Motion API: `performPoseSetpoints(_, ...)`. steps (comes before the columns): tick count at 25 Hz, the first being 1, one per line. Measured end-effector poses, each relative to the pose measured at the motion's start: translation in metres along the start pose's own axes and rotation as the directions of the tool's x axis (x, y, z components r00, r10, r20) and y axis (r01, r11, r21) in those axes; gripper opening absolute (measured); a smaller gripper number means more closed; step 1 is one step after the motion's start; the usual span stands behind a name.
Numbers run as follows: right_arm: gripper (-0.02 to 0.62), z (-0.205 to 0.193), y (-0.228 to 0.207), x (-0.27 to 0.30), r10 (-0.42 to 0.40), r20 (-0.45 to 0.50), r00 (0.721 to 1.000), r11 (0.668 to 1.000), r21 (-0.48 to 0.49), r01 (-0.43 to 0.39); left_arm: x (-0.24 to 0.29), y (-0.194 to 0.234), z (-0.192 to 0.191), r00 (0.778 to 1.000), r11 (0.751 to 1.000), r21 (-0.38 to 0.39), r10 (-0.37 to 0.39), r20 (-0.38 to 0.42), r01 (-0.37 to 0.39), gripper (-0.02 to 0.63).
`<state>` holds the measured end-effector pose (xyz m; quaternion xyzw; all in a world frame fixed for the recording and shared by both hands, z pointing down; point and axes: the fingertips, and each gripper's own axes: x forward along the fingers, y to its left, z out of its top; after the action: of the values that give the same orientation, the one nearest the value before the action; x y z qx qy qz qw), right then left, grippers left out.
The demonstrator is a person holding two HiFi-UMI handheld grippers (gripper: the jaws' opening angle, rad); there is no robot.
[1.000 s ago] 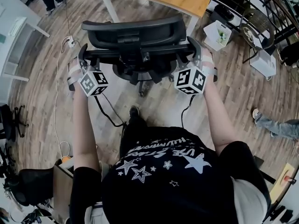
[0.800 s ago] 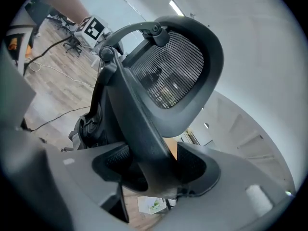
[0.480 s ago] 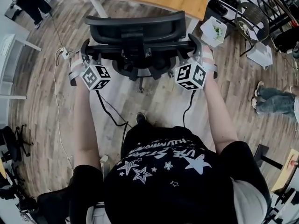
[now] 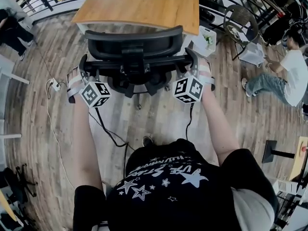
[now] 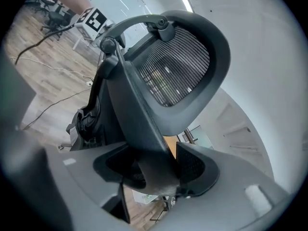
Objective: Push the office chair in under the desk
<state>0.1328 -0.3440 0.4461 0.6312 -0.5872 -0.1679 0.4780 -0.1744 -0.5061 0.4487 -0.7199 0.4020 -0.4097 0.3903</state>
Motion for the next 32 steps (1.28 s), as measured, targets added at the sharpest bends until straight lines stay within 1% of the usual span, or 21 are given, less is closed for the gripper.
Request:
performPoseSetpoints(4,0.265,0.007,-0.004,0.015,-0.024,-0.035,0.999,1.000,-0.004,0.023,0.031,0.010,0.000,0.999,1.000,0.007,-0.014,0.037,0.013,0.259)
performPoseSetpoints(11,0.267,0.022,-0.009,0.039,-0.037,-0.072,0.997,0.999,0.013,0.038,0.068,0.026,-0.004,0.997,0.999,0.014,-0.030,0.066,0.029,0.259)
performPoseSetpoints(14,0.265,0.026,-0.014,0.052,-0.044,-0.064,0.997,0.999,0.011,0.045,0.086,0.033,-0.003,0.997,0.999,0.012,-0.032,0.066,0.031,0.259)
performPoseSetpoints(19,0.256,0.029,-0.020,0.071,-0.066,-0.063,0.996,0.998,-0.015,0.066,0.113,0.037,-0.001,0.996,0.998,0.020,-0.062,0.062,0.061,0.259)
performPoseSetpoints(27,0.249,0.046,-0.021,0.102,-0.087,-0.090,0.992,0.996,-0.034,0.084,0.157,0.051,-0.011,0.994,0.997,0.029,-0.070,0.085,0.068,0.259)
performPoseSetpoints(32,0.245,0.055,-0.025,0.122,-0.090,-0.091,0.992,0.995,-0.043,0.086,0.185,0.060,-0.013,0.994,0.997,0.032,-0.078,0.074,0.075,0.259)
